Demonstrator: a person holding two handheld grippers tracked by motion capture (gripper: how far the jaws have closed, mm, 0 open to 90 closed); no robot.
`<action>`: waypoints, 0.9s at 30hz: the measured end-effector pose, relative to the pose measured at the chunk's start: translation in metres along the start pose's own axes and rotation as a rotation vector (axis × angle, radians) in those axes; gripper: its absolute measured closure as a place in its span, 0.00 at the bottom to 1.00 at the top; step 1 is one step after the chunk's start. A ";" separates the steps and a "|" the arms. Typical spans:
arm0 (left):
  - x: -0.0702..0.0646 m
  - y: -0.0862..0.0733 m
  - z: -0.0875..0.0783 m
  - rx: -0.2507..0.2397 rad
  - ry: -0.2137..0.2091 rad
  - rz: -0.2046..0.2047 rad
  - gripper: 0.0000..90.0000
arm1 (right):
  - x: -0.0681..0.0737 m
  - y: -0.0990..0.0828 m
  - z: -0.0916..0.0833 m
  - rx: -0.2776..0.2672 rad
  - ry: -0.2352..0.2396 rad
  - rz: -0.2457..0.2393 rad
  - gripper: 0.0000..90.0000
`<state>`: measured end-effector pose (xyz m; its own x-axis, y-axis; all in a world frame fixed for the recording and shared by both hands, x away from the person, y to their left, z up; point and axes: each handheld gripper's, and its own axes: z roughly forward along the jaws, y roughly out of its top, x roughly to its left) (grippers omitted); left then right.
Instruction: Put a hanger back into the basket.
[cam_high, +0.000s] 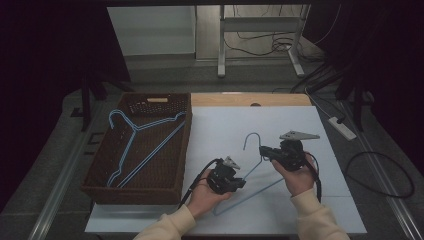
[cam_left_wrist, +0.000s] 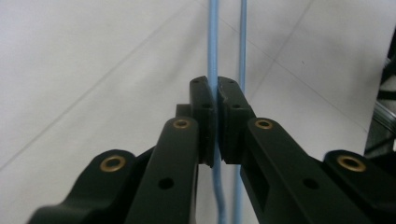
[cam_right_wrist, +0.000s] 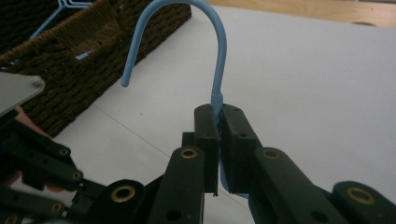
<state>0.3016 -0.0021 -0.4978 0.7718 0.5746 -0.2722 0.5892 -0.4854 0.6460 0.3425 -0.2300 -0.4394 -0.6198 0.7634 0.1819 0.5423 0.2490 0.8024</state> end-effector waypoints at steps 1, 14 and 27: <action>0.000 0.000 -0.002 -0.012 -0.005 -0.005 0.97 | 0.000 0.000 -0.002 -0.013 0.004 -0.003 0.95; 0.001 0.004 -0.029 -0.105 0.001 -0.047 0.97 | -0.003 -0.018 -0.043 -0.191 0.040 -0.068 0.52; 0.005 0.012 -0.076 -0.245 -0.019 -0.097 0.97 | -0.015 -0.055 -0.068 -0.220 0.072 -0.070 0.44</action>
<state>0.2949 0.0445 -0.4373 0.7199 0.5975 -0.3532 0.5872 -0.2531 0.7689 0.2834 -0.2952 -0.4479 -0.6945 0.7027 0.1548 0.3646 0.1582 0.9176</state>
